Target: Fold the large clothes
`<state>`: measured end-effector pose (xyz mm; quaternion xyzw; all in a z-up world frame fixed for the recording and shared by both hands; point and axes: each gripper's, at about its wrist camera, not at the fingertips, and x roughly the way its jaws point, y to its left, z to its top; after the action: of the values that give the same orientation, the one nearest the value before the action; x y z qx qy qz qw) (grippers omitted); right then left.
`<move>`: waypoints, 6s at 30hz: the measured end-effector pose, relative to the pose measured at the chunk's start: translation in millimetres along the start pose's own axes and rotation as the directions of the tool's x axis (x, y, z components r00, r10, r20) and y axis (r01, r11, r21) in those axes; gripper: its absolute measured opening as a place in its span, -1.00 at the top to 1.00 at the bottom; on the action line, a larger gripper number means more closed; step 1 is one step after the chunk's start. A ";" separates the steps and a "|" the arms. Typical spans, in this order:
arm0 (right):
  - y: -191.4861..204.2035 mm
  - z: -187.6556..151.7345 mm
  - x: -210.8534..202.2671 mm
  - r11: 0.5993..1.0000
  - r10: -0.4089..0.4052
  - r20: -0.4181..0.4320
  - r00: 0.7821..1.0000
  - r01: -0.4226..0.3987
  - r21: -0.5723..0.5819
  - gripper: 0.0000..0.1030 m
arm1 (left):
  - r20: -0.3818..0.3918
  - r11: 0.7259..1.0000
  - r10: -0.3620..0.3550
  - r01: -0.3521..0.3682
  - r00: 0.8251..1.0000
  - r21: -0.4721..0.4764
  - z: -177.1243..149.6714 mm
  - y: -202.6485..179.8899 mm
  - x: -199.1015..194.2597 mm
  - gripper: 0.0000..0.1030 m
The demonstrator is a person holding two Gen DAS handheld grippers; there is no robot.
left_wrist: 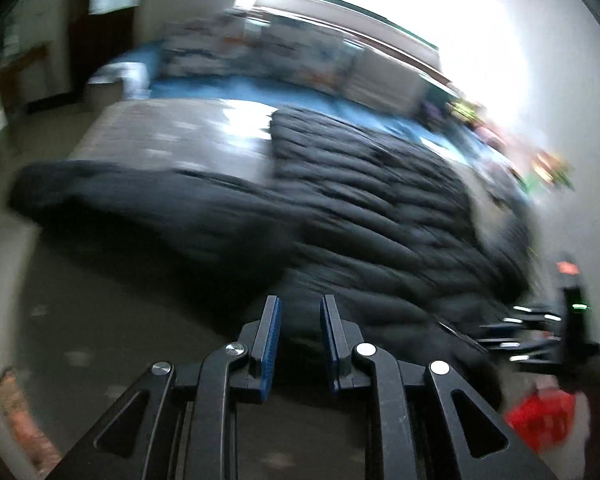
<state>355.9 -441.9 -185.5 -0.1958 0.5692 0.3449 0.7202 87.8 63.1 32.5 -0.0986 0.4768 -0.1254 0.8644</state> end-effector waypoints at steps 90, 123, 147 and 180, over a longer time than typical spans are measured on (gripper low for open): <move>-310.1 -132.8 -185.1 0.636 -0.362 0.726 0.584 -0.415 0.651 0.76 | -0.217 0.959 -0.244 0.269 0.945 0.094 -19.5 -94.7 94.3 0.56; 98.7 -13.6 -58.2 0.998 -0.007 0.418 0.908 0.033 -0.055 0.30 | -0.027 0.908 -0.402 0.395 0.915 -0.144 -58.1 3.1 40.9 0.56; -83.8 -29.9 -23.4 0.919 -0.220 0.363 0.906 0.067 0.388 0.29 | 0.003 0.933 -0.214 0.205 0.977 -0.295 -28.9 45.9 66.0 0.88; -42.9 7.4 -27.7 0.954 -0.242 0.323 0.915 0.164 0.251 0.25 | 0.163 0.903 -0.148 0.201 0.975 -0.380 43.5 112.4 44.3 0.85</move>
<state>388.7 -473.9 -161.8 -0.1093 0.4428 0.2325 0.8591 161.3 158.3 -12.6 -0.3208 0.4239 -0.0973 0.8414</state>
